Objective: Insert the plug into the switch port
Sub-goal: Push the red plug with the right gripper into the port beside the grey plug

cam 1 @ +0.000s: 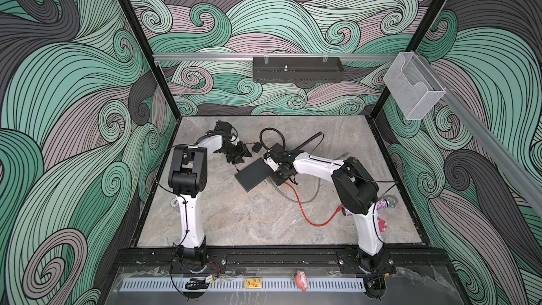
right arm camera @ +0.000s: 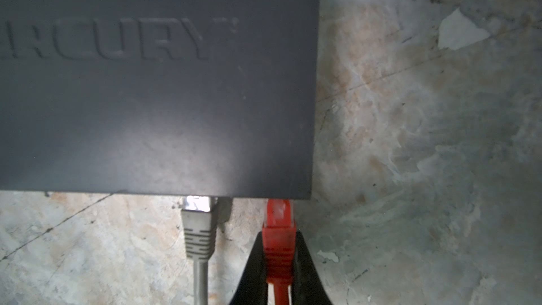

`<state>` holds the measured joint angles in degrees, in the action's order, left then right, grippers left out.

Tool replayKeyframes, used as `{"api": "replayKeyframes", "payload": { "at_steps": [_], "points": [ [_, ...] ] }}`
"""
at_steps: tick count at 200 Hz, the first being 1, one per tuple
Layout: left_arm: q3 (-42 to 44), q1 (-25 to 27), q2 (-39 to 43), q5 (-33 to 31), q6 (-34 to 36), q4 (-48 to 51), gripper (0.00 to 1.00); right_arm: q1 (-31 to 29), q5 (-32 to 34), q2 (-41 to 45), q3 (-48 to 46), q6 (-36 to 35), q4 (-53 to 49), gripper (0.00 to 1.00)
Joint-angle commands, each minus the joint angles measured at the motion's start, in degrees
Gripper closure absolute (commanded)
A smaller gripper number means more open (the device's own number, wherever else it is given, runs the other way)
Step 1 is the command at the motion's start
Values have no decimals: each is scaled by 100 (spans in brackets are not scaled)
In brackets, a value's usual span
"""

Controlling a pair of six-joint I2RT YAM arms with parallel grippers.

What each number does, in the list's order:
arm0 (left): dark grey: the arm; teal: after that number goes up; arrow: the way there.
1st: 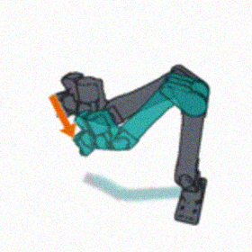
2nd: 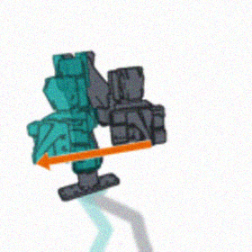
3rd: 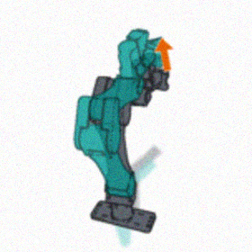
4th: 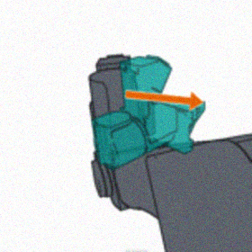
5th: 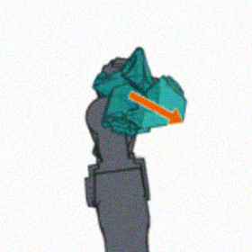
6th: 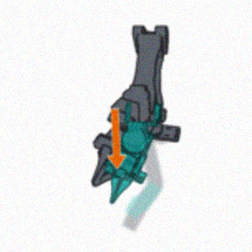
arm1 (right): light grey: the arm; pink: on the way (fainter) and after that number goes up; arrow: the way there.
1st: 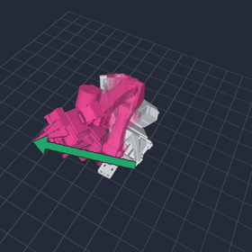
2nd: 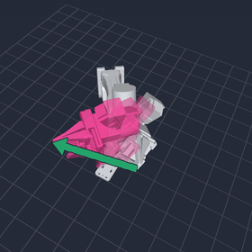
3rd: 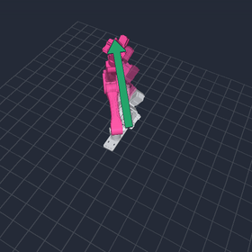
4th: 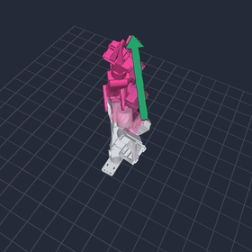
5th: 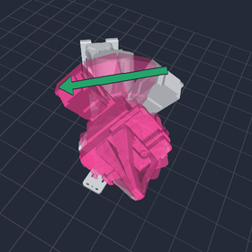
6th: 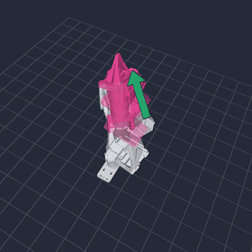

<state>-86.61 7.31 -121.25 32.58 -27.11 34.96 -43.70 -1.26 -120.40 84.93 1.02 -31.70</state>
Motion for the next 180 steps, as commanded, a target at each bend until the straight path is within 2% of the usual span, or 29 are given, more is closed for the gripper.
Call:
{"api": "replayKeyframes", "payload": {
  "at_steps": [1, 29, 72, 110, 150, 180],
  "points": [
    [-279, 88, -191, -15, 157, 250, 46, -76, 105, -189, 49, 144, -43, 88],
    [-464, 205, -337, 117, 301, 406, 46, -140, 130, -207, -46, 190, 144, 88],
    [-629, 337, -555, -27, 537, 659, 47, -160, 160, -313, -45, 191, 221, 88],
    [-627, 385, -595, 7, 568, 655, 47, -165, -83, -402, -113, 202, 327, 87],
    [-612, 385, -600, -24, 578, 653, 47, -165, -125, -299, -252, 84, 283, 77],
    [-605, 380, -588, -26, 566, 646, 48, -167, -141, -153, -338, 39, 246, 75]
  ]
}}
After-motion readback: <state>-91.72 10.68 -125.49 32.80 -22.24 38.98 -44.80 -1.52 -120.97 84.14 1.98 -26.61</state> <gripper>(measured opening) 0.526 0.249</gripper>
